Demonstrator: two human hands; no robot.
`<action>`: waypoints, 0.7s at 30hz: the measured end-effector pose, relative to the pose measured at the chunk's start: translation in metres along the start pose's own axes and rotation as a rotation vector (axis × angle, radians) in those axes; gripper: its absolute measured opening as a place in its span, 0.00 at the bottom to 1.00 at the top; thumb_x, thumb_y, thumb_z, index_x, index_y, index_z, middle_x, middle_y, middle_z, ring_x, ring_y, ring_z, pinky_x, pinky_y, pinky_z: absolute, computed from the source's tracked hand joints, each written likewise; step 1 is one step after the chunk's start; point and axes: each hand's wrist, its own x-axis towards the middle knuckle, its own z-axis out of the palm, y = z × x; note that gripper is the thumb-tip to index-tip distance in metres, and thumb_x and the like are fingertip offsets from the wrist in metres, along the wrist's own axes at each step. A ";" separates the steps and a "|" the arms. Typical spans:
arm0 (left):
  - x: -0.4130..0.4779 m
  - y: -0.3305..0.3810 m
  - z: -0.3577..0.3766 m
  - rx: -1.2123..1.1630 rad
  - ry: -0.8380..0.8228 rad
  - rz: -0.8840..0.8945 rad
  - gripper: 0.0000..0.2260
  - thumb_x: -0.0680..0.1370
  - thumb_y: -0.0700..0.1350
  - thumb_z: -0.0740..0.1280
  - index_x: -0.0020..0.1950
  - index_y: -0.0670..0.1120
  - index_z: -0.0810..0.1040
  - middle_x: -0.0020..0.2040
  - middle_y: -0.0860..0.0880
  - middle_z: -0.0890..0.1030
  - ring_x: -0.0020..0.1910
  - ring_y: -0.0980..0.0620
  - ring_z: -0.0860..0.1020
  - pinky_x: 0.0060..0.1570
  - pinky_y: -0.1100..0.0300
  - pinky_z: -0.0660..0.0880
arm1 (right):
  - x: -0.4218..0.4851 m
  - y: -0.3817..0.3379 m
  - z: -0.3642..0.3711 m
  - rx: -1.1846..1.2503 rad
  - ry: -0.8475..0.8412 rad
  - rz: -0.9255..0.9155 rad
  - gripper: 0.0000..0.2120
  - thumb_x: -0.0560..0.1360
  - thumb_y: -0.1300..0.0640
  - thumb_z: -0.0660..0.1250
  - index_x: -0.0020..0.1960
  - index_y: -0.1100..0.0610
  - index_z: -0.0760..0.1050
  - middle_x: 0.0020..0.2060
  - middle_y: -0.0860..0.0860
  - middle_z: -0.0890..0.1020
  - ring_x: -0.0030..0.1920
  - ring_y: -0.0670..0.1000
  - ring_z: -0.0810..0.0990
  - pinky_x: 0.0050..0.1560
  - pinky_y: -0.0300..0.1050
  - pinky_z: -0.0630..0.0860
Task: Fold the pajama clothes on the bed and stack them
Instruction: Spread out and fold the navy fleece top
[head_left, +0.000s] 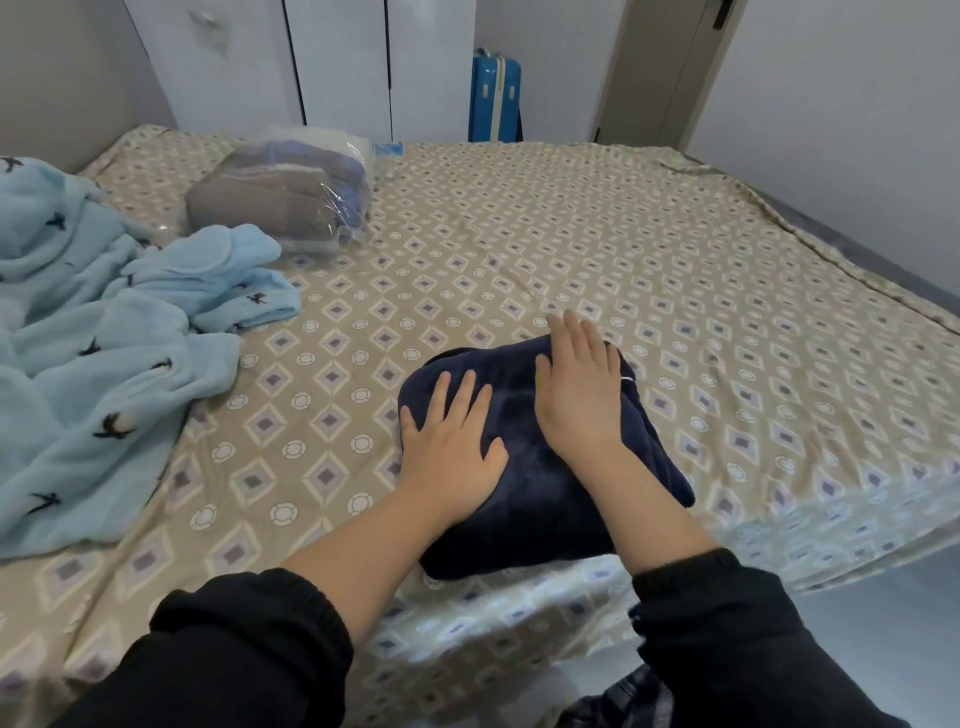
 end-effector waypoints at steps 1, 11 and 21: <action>-0.001 0.000 0.000 -0.012 0.002 0.013 0.29 0.80 0.56 0.52 0.79 0.53 0.48 0.79 0.55 0.43 0.77 0.52 0.38 0.72 0.37 0.42 | -0.008 0.003 0.002 -0.005 -0.114 0.010 0.23 0.82 0.50 0.50 0.76 0.53 0.58 0.76 0.53 0.59 0.76 0.56 0.56 0.73 0.59 0.51; 0.053 -0.045 -0.028 -0.808 0.061 -0.323 0.12 0.81 0.54 0.59 0.51 0.46 0.75 0.48 0.52 0.78 0.51 0.49 0.76 0.46 0.56 0.67 | -0.022 0.023 0.017 0.207 -0.205 0.225 0.25 0.81 0.54 0.52 0.77 0.55 0.56 0.77 0.53 0.59 0.76 0.52 0.57 0.75 0.54 0.52; 0.094 -0.050 -0.021 -0.683 -0.075 -0.215 0.20 0.80 0.54 0.59 0.31 0.47 0.68 0.28 0.53 0.70 0.29 0.54 0.68 0.34 0.56 0.63 | -0.025 0.027 0.019 0.301 -0.161 0.212 0.24 0.81 0.57 0.54 0.77 0.56 0.58 0.75 0.53 0.62 0.75 0.52 0.60 0.75 0.51 0.55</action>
